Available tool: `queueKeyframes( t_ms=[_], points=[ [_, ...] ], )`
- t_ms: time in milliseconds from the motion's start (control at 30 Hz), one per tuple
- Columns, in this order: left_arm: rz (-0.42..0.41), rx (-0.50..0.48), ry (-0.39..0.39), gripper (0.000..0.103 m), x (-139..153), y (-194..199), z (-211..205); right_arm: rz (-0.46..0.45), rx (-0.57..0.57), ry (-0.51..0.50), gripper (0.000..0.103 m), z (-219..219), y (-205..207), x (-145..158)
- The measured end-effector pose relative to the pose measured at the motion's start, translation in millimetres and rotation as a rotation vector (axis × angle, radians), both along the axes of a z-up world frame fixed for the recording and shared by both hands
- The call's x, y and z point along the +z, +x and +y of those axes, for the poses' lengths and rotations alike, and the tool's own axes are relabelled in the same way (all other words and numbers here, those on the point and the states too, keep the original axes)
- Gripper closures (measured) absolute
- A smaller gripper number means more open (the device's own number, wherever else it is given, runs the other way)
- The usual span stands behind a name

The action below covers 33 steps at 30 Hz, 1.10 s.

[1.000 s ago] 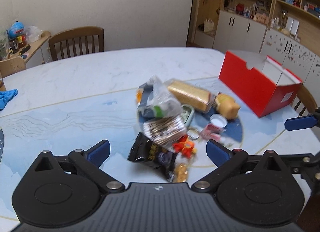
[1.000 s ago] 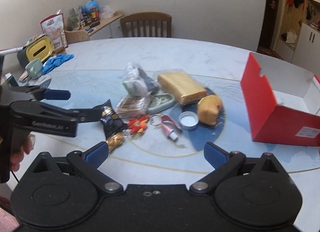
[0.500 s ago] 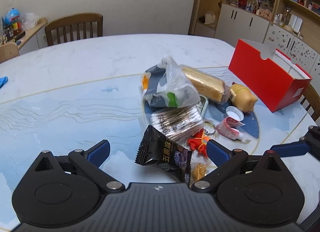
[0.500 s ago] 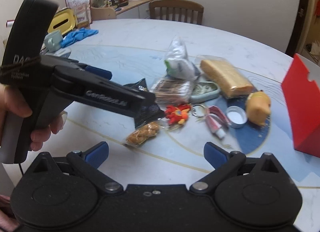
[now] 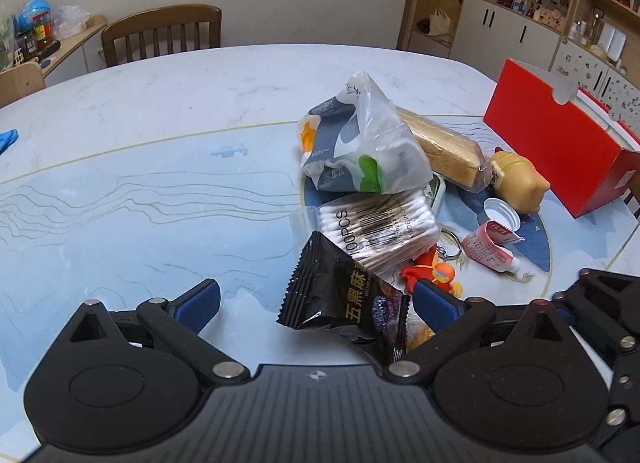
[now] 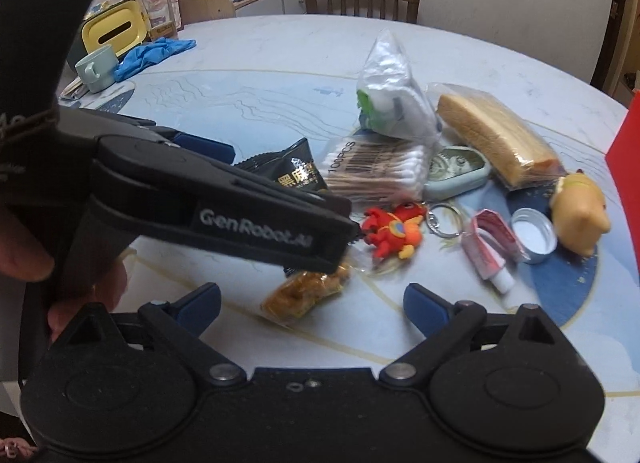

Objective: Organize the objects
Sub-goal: 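Grasp the black snack packet with the left tool while the right grasps the snack bag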

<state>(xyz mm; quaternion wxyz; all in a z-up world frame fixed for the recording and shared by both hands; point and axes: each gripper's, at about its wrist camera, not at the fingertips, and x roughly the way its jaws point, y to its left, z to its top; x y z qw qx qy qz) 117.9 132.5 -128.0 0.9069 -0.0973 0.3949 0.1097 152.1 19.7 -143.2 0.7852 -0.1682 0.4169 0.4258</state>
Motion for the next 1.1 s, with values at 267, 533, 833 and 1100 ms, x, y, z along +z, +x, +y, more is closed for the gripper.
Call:
queueKeyframes(
  t_ms=[267,533,833,1100],
  points=[
    [0.008,0.008,0.016,0.001,-5,-1,0,-0.008,0.0,-0.005,0.013,6,3,-5],
    [-0.01,0.01,-0.027,0.017,-5,-6,4,-0.035,0.002,-0.014,0.03,10,4,-3],
    [-0.035,-0.007,-0.067,0.049,0,-13,1,-0.073,0.032,-0.038,0.054,3,3,1],
    [-0.034,0.042,-0.14,0.061,7,-27,5,-0.046,0.029,-0.043,0.078,-8,7,6]
  ],
)
